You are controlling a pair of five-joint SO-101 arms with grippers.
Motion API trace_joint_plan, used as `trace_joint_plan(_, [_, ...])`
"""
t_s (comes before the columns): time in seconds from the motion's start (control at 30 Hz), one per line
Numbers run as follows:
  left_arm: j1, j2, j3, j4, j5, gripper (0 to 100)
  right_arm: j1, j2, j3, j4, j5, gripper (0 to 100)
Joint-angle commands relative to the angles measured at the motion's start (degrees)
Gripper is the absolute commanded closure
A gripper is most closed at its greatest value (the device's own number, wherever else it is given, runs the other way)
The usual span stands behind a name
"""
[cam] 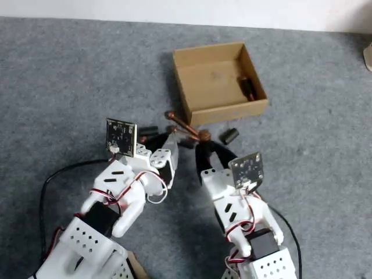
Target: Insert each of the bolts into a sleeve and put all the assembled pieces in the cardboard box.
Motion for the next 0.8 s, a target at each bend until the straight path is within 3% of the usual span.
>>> trace_joint_plan(0.0, [-0.5, -1.3, -3.2, -0.2, 0.5, 99, 2.8, -0.5, 8.0, 0.3, -0.5, 99.4])
trace_joint_plan(0.77, [-0.7, -1.2, -0.1, -0.3, 0.5, 99, 4.0, -0.3, 0.0, 10.2, -0.9, 99.4])
